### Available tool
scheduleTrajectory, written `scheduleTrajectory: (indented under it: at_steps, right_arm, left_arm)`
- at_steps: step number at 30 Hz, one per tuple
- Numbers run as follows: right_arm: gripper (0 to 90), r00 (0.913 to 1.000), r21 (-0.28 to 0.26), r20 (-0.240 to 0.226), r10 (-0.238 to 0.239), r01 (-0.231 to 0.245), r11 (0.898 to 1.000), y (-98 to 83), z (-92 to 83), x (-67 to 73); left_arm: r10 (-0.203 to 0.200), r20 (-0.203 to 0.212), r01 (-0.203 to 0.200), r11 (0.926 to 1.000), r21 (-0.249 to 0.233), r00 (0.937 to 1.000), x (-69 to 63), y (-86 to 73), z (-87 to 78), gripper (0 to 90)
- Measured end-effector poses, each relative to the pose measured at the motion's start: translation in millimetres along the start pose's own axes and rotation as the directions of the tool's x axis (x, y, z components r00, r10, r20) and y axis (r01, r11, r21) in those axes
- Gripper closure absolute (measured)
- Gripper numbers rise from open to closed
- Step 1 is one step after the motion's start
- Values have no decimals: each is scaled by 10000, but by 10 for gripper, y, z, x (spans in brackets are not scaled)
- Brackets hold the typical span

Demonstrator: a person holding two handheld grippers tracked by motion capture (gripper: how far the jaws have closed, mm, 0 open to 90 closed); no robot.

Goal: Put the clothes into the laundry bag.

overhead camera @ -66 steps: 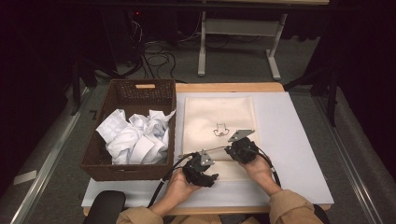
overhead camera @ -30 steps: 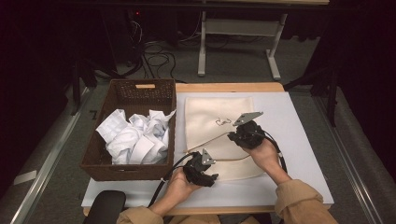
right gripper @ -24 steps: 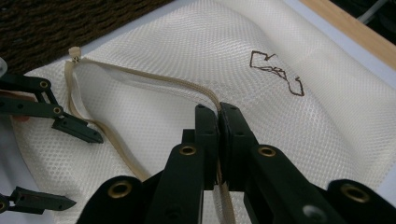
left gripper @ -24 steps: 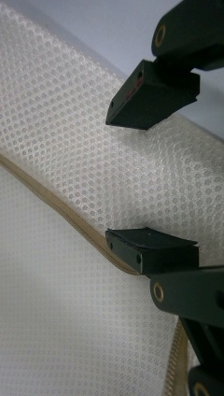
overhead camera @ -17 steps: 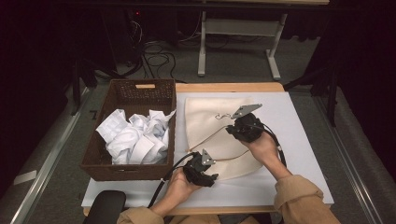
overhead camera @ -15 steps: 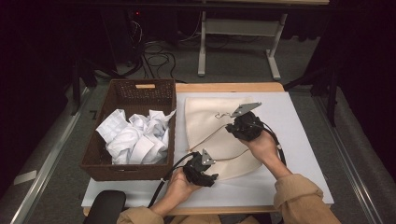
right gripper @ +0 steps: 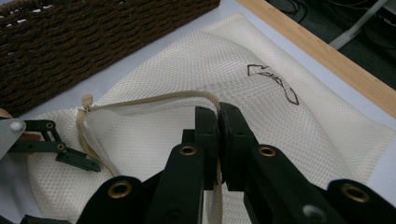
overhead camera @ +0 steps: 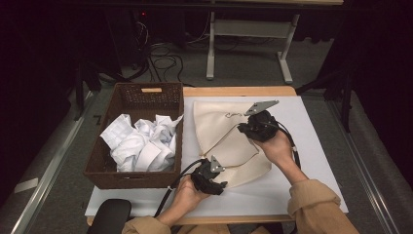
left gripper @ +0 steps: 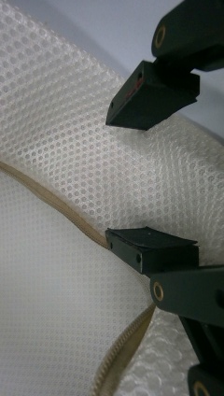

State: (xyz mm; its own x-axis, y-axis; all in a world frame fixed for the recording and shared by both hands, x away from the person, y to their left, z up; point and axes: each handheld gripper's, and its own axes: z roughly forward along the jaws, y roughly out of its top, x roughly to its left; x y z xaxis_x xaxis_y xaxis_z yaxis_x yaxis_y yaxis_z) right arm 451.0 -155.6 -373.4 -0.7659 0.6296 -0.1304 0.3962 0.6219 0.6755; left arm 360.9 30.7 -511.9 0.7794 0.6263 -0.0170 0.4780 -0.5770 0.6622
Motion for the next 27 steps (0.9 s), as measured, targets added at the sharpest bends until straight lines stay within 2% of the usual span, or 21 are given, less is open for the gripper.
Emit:
scheduleTrajectory:
  at_steps: [13, 17, 19, 22, 27]
  right_arm:
    - [874, 9999, -176, 34, -168, 168, 9997, 174, -61, -12]
    - [873, 10000, -142, 38, -62, 63, 9999, 198, -66, -44]
    - [873, 10000, -166, -11, 57, -57, 9998, 195, -78, -56]
    - [873, 10000, -99, 75, -41, 42, 9999, 165, -56, -42]
    - [873, 10000, 32, 44, -63, 63, 10000, 100, -8, -52]
  left_arm:
    - [18, -32, -18, 10000, 47, 10000, -3, 3, -3, 394]
    - [52, 18, -52, 9999, 132, 10000, -1, 17, -1, 395]
    - [55, -32, -55, 9999, 147, 10000, -6, 16, -4, 394]
    - [-10, -13, 10, 9999, 145, 10000, -5, 12, -12, 395]
    - [-48, 118, 43, 9990, 450, 9999, 0, 51, -19, 383]
